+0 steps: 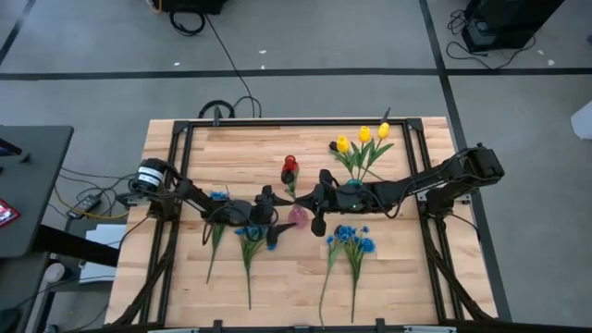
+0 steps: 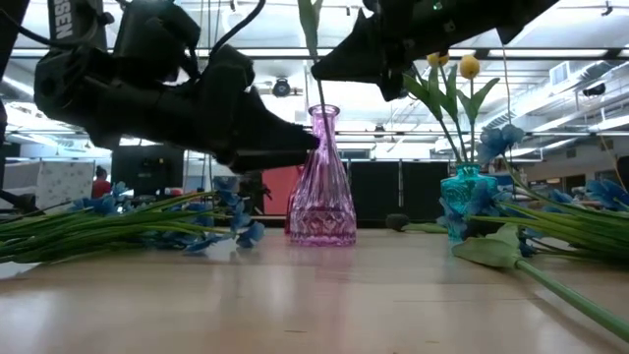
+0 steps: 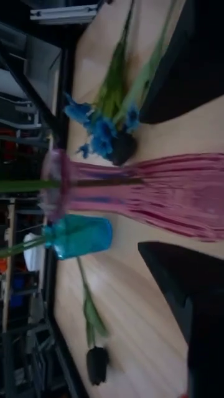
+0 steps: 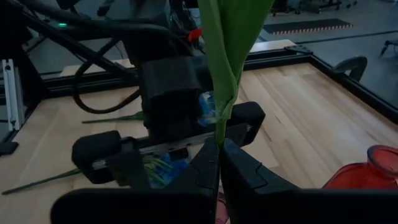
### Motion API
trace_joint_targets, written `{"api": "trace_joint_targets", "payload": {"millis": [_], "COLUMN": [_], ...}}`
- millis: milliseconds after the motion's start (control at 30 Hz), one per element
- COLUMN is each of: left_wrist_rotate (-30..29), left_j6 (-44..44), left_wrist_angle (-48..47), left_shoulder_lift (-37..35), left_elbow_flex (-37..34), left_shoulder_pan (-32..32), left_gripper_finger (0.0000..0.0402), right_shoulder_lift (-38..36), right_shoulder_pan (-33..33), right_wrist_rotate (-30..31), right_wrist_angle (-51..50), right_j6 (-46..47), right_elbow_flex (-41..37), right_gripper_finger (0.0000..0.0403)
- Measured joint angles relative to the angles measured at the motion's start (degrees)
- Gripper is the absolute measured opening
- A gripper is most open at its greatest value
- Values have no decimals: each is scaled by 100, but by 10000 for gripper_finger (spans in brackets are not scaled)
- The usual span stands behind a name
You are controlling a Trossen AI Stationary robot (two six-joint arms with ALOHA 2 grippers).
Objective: Sort flowers into vase by color
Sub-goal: Put the bottom right black flower into the pink vase
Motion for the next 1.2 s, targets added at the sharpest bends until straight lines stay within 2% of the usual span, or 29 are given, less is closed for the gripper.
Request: {"api": "trace_joint_targets", "payload": {"millis": [100, 200, 400, 667, 767, 1000, 1200], "left_wrist_rotate": [8, 11, 16, 35, 35, -31, -28], "left_j6": [240, 435, 445, 419, 421, 438, 451], "left_wrist_angle": [-5, 11, 15, 57, 128, 84, 10], "left_shoulder_lift": [152, 456, 1047, 1172, 1174, 1174, 1159], "left_elbow_flex": [230, 529, 957, 952, 952, 952, 885], "left_shoulder_pan": [0, 0, 75, 167, 185, 195, 203], "left_gripper_finger": [378, 396, 393, 392, 392, 392, 392], "right_shoulder_lift": [0, 0, 0, 0, 0, -14, -461], "right_shoulder_pan": [-12, -12, -12, -8, -8, -8, -8], "right_wrist_rotate": [-85, -107, -234, -375, -359, -432, -315], "right_wrist_angle": [-5, -143, -349, -651, -684, -820, -1386], "right_j6": [-4, -9, -17, -16, -17, -17, 100], "right_elbow_flex": [0, 2, 2, 4, 4, 4, 4], "right_gripper_finger": [23, 23, 23, 27, 42, 113, 161]}}
